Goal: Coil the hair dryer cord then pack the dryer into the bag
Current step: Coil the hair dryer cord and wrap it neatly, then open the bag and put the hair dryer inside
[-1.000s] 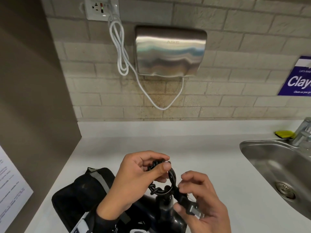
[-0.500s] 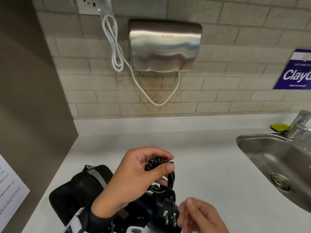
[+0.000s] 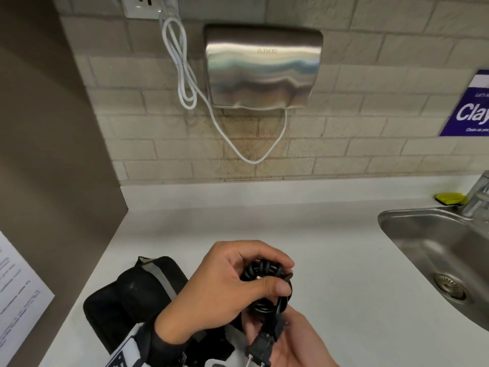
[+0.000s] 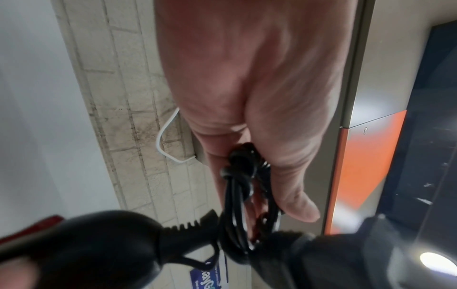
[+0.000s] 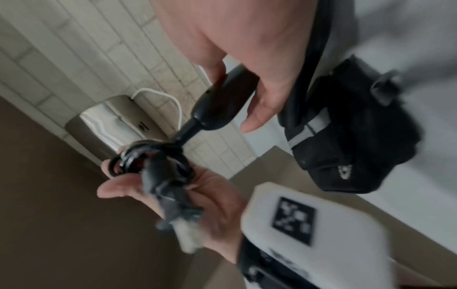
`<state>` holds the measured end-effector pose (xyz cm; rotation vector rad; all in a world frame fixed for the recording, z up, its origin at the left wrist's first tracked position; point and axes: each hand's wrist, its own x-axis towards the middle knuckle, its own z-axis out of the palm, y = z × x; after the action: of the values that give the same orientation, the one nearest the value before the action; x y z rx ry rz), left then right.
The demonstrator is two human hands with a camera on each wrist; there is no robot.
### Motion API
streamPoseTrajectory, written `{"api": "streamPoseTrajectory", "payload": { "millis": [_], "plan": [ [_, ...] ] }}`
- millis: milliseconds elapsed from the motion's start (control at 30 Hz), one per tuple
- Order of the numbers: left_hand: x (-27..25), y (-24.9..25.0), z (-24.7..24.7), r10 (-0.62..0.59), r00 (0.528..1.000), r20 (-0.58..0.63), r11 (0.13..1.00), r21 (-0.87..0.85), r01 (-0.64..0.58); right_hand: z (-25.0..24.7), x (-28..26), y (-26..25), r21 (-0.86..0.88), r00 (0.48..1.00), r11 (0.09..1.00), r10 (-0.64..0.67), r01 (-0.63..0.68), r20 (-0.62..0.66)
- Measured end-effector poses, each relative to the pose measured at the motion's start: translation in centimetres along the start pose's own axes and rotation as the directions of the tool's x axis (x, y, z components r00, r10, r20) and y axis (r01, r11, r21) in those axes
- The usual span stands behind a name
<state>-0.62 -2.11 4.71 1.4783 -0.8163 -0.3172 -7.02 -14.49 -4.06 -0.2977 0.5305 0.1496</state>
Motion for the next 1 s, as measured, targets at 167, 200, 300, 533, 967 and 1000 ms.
{"api": "streamPoseTrajectory", "payload": {
  "millis": [167,200,300,533,967,1000],
  "plan": [
    [-1.6,-0.6,-2.0,-0.005,0.995,0.103,0.999,0.052,0.0,-0.1,0.7,-1.8,-0.107,1.0,0.994,-0.004,0.004,0.001],
    [-1.9,-0.7,-2.4,-0.017,0.992,0.125,0.998,0.063,0.009,-0.2,0.9,-2.2,-0.136,0.999,0.99,-0.04,0.04,0.0],
    [-2.8,-1.1,-3.7,-0.081,0.977,0.198,0.992,0.112,0.059,-0.6,0.8,-4.0,-0.219,0.984,0.959,-0.179,0.179,0.02],
    [-4.1,-3.5,-3.7,-0.24,0.943,0.233,0.934,0.321,0.158,-1.0,0.0,-6.9,-0.343,0.924,0.858,-0.367,0.382,0.111],
    [-6.9,-9.2,-14.5,-0.634,0.773,0.039,0.231,0.962,0.142,-3.0,-1.5,-6.8,-0.527,0.697,0.524,-0.689,0.669,0.199],
    [-6.9,-9.6,-14.7,-0.629,0.776,0.049,0.232,0.964,0.127,-3.0,-1.7,-6.7,-0.528,0.683,0.509,-0.702,0.68,0.203]
  ]
}}
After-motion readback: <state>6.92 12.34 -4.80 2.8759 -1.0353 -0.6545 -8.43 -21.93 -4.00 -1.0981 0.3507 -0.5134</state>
